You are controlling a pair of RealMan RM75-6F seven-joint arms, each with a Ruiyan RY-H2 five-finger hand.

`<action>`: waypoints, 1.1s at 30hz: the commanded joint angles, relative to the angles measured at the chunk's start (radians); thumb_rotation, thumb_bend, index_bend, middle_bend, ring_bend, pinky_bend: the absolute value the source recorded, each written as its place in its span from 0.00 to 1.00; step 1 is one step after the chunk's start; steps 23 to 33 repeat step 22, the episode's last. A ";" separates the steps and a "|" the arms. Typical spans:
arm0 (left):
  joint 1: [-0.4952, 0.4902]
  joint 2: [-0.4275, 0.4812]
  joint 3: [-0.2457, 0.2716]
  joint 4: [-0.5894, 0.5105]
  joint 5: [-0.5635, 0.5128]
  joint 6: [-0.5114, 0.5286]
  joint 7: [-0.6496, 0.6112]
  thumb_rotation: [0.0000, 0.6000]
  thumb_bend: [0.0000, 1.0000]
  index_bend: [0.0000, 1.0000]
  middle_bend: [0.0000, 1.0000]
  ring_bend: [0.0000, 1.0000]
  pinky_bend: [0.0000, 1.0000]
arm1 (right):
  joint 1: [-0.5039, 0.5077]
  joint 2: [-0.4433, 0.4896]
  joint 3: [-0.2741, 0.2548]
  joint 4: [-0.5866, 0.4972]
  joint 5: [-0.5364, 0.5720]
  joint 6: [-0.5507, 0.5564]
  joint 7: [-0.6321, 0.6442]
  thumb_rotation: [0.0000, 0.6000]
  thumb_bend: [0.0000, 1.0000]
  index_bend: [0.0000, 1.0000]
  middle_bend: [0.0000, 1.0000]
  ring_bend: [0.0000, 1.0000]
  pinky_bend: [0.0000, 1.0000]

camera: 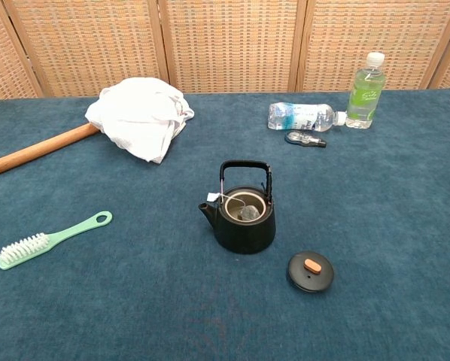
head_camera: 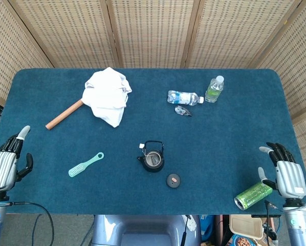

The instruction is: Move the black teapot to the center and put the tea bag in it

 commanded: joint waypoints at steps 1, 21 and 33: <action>0.042 -0.007 0.000 0.021 0.011 0.001 -0.020 1.00 0.62 0.00 0.01 0.02 0.07 | -0.005 -0.002 -0.005 -0.003 -0.004 0.006 -0.006 1.00 0.58 0.26 0.20 0.10 0.20; 0.185 0.006 0.000 0.069 0.056 -0.108 -0.005 1.00 0.54 0.00 0.00 0.00 0.00 | -0.035 -0.018 -0.037 -0.028 -0.057 0.057 -0.058 1.00 0.58 0.25 0.17 0.06 0.15; 0.189 0.005 -0.004 0.069 0.058 -0.110 -0.003 1.00 0.54 0.00 0.00 0.00 0.00 | -0.036 -0.018 -0.037 -0.029 -0.056 0.057 -0.059 1.00 0.58 0.25 0.17 0.06 0.15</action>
